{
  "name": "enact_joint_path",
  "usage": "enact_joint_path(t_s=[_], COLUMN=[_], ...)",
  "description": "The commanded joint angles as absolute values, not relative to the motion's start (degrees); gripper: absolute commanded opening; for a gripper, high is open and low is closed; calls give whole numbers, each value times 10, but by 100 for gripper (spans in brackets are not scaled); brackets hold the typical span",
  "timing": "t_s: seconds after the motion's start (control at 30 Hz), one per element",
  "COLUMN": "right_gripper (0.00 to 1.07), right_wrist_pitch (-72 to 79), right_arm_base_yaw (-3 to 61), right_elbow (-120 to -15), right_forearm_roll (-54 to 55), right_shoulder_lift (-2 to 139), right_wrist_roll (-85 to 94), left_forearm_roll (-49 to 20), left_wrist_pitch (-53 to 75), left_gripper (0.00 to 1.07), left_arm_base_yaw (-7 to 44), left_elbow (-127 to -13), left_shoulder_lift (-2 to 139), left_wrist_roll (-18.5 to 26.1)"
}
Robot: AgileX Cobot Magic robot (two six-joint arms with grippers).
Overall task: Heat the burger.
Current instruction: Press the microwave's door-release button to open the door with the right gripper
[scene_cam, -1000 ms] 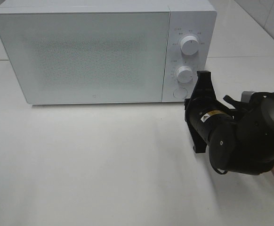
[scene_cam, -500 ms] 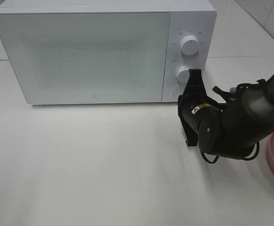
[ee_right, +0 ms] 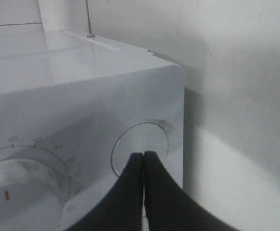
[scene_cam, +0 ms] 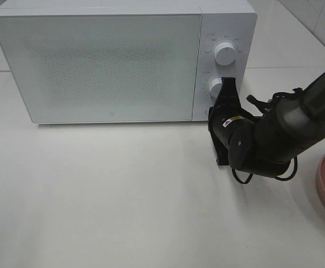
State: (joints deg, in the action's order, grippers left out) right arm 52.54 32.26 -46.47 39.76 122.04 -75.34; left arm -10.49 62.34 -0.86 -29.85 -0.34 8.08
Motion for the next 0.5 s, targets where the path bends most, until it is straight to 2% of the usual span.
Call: enact_joint_path(t_s=[0.03,0.5], right_gripper=[0,0], right_wrist_pitch=[525,541], right_arm_base_yaw=[320,320], right_elbow=[-473,-507], right_forearm_roll=[395,415], right_shoulder_lift=[1225,1248], right_wrist_roll=[-749,-744], left_forearm_roll=[-106,-106], left_wrist_pitch=[615,615], left_gripper=[98,98], left_arm_base_yaw=[-6,-6], left_elbow=[-297,-297], left_shoulder_lift=[-13,-13], left_wrist_roll=[80,80])
